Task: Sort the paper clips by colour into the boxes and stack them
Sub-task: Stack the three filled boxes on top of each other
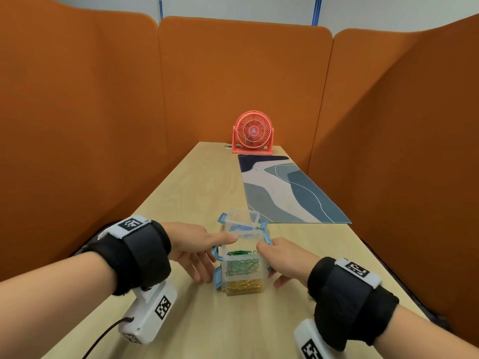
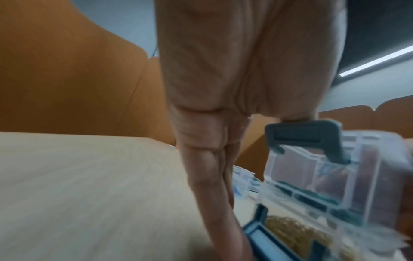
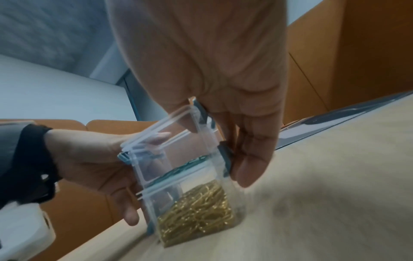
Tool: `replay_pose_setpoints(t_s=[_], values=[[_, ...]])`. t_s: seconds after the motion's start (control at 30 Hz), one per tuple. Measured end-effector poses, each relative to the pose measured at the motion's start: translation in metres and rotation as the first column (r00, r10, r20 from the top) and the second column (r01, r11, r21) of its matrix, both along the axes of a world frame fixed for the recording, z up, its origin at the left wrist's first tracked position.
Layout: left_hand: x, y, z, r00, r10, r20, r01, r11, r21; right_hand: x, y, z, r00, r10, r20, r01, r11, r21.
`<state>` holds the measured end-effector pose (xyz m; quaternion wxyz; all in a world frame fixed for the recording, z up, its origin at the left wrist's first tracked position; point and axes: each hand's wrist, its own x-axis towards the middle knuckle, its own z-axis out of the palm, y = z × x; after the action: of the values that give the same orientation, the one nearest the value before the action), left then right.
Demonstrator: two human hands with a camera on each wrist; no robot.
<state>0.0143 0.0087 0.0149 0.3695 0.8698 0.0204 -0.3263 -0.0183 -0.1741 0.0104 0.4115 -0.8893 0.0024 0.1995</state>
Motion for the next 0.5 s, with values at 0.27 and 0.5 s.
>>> replay_pose_setpoints(t_s=[0.27, 0.5], values=[[0.007, -0.010, -0.007, 0.986, 0.083, -0.147, -0.085, 0.996, -0.008, 0.001, -0.012, 0.001, 0.999, 0.027, 0.044, -0.025, 0.999, -0.034], [0.013, -0.028, 0.011, 0.999, 0.042, 0.002, -0.042, 0.997, 0.066, 0.011, -0.013, 0.000, 0.996, 0.036, 0.078, -0.032, 0.998, -0.051]])
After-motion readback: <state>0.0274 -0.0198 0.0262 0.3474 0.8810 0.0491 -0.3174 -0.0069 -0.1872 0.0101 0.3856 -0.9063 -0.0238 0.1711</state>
